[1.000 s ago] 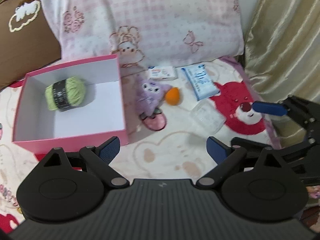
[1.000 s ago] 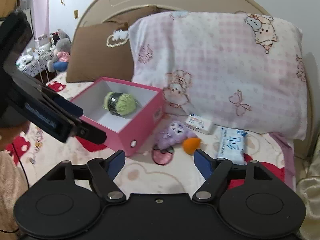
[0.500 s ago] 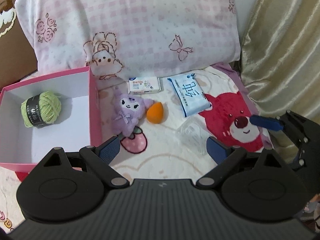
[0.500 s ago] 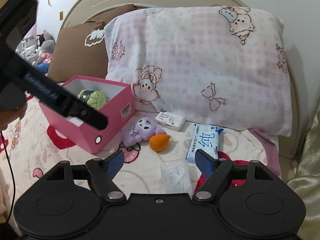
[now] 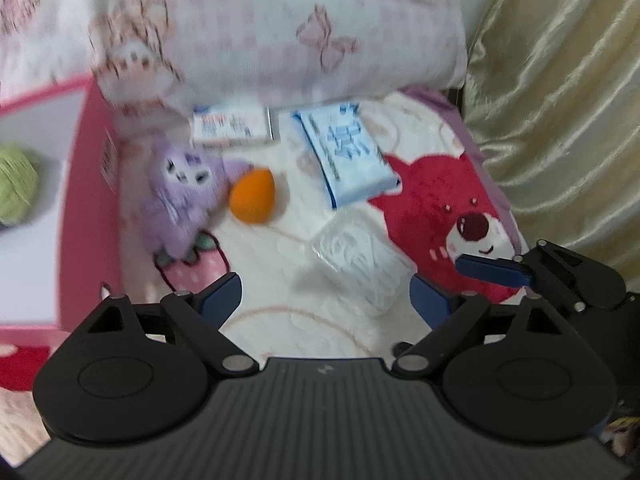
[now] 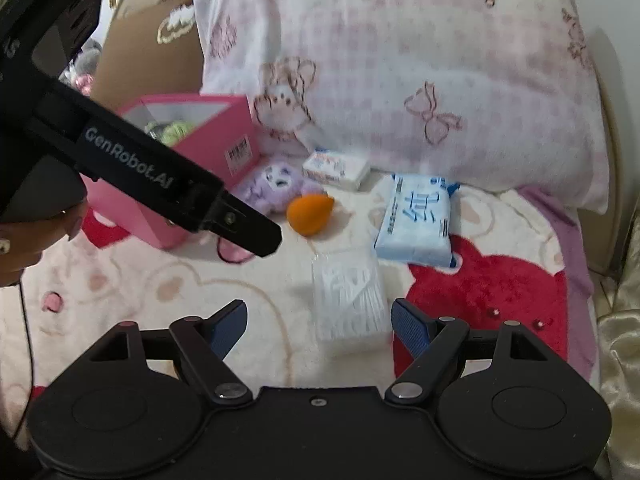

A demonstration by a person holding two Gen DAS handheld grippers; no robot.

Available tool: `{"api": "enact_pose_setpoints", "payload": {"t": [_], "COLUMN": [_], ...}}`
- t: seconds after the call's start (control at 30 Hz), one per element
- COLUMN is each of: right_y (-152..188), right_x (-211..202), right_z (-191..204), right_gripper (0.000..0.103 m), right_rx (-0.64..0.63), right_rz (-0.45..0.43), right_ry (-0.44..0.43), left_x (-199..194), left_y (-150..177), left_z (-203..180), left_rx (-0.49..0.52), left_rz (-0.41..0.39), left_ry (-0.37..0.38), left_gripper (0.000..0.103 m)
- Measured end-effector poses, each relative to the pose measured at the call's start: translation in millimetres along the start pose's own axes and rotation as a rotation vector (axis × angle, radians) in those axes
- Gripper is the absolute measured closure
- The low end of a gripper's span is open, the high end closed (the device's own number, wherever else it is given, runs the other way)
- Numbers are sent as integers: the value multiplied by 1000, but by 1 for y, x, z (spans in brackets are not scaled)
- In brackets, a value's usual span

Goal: Organize objects
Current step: 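Withdraw the left tool from the box toward the clear swab box, then close the left gripper on the clear plastic cotton swab box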

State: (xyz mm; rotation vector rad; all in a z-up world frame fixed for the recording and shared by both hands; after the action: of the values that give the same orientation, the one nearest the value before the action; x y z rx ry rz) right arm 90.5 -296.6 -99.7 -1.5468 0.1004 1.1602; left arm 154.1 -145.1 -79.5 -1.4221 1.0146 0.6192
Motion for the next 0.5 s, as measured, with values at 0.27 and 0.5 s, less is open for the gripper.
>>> {"api": "enact_pose_setpoints", "payload": {"t": [0.27, 0.5], "right_y": [6, 19], "right_x": [28, 44], "right_z": [8, -14], "right_gripper": [20, 20], "right_rx": [-63, 65], "right_rz": [4, -23], "right_ry": [77, 137], "left_x": [38, 71], "left_y": [4, -2], "left_z": [5, 4], "left_rx": [5, 28], "left_rz": [-43, -66], "left_ry": [70, 79], "left_gripper": [16, 35]}}
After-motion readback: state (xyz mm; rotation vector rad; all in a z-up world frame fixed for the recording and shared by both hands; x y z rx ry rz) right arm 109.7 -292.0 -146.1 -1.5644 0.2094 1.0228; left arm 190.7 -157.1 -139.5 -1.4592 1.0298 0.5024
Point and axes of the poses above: each gripper's, at about its wrist camera, not at the fingertips, and x roughly the way its jaws point, z to its left, y to its underside, the point moved 1 cm from there along x, roughly the way its jaws point, and after that the axes turned 9 degrees about -y, right-handed, at the moved point
